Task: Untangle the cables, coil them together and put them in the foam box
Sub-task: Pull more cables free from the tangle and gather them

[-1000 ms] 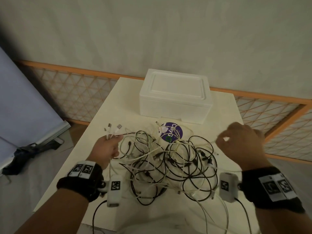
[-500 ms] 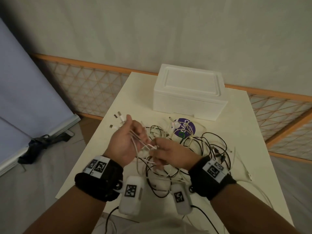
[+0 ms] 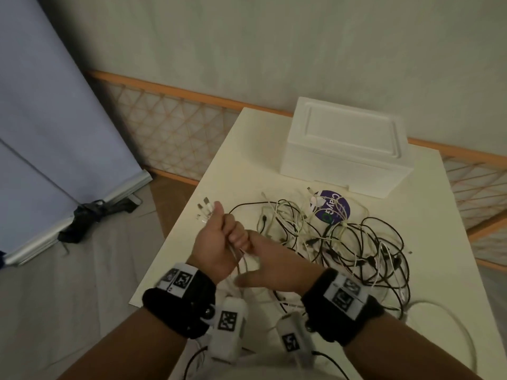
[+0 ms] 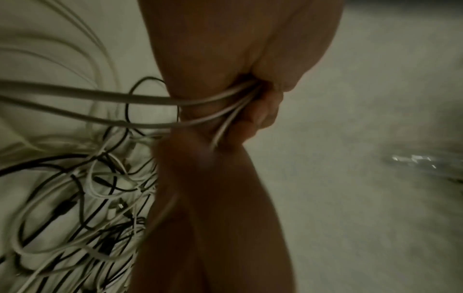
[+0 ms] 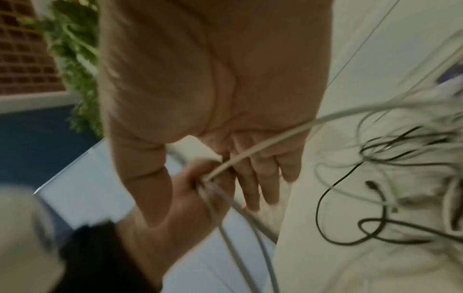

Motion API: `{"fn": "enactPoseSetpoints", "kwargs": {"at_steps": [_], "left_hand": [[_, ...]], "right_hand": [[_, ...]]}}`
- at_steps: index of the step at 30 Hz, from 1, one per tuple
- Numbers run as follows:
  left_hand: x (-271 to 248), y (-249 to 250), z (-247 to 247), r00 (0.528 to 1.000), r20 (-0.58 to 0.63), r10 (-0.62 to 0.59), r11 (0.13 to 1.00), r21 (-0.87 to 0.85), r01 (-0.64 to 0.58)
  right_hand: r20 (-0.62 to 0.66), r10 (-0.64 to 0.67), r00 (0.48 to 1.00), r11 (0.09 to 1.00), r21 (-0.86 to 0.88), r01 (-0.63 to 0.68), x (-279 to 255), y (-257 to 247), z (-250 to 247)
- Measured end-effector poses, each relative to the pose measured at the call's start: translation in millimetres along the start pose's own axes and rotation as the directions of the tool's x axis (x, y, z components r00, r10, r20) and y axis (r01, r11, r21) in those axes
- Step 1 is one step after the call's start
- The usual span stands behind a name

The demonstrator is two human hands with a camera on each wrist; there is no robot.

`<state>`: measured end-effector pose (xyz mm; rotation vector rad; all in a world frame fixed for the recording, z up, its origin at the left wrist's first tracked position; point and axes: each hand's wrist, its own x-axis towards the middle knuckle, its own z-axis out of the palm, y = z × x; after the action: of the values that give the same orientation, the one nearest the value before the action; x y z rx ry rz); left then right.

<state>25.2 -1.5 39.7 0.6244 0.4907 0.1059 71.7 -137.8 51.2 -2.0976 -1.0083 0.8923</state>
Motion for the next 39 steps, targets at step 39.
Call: {"fn": "enactPoseSetpoints", "kwargs": {"at_steps": [39], "left_hand": [[-4,24,-118,0.975,-0.165,-0.148,0.905,0.374,0.201]], "right_hand": [[0.083,-0.291,0.953,0.559,-0.794,0.24,65,58,73]]}}
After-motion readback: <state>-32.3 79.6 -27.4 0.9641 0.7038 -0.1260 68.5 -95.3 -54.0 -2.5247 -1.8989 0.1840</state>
